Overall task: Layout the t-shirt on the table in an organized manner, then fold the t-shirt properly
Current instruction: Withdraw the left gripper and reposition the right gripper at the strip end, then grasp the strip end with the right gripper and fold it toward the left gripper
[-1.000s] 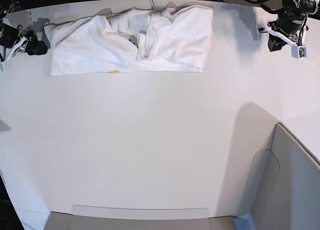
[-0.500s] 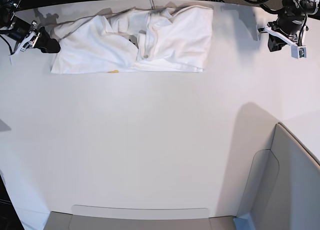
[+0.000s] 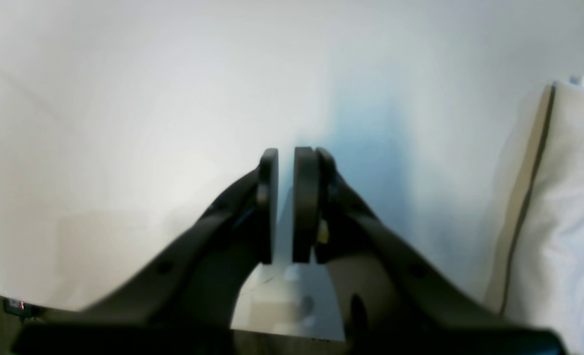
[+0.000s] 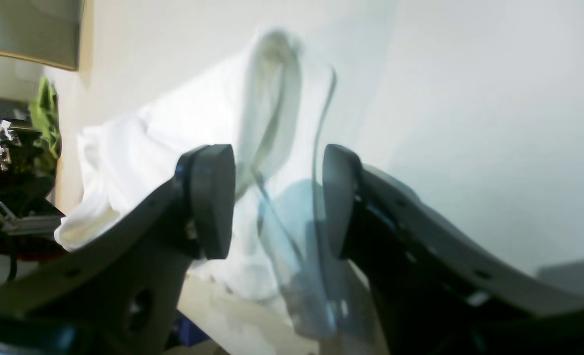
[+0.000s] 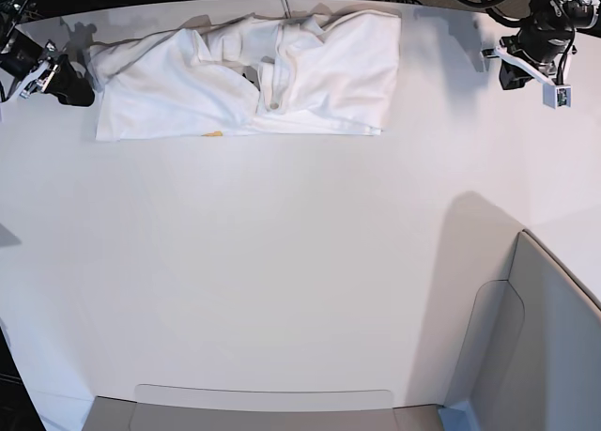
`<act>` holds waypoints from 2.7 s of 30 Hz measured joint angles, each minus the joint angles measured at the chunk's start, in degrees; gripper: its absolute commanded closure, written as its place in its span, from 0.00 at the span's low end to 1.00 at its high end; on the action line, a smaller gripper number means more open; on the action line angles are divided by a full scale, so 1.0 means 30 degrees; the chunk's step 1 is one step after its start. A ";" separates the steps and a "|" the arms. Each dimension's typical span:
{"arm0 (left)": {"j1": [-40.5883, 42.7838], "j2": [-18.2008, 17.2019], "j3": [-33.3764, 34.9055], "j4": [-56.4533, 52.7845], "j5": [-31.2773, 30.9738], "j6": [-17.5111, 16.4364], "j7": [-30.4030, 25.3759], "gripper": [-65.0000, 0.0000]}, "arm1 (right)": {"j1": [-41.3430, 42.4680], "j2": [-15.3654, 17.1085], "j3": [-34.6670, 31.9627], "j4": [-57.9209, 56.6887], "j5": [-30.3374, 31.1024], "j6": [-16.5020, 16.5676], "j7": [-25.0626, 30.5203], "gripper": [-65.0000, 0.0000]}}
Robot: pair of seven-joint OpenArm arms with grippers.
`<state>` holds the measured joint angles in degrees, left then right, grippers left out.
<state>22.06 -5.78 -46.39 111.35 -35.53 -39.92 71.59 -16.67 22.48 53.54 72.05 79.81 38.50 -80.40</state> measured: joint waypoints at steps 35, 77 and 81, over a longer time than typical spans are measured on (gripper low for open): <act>-0.0058 0.0007 0.0342 0.0000 -0.0015 0.0000 0.0029 0.89 | -0.0379 -0.1027 -0.2076 0.1727 -0.1362 -0.3337 0.0087 0.55; 0.1319 -0.0306 0.0984 0.0000 0.0029 0.0000 0.0058 1.00 | -0.0044 -0.1792 -0.4896 0.6251 -0.1668 -0.3424 -0.0044 1.00; 0.1792 -0.2645 0.4809 -0.0007 -0.0007 -0.0051 0.1501 1.00 | 0.0102 -0.2412 -0.4889 1.0098 -0.1625 -0.3410 -0.0058 1.00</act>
<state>27.44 -13.72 -31.97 111.33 -35.55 -40.07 76.09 -16.36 15.25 38.87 102.35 74.94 28.27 -80.58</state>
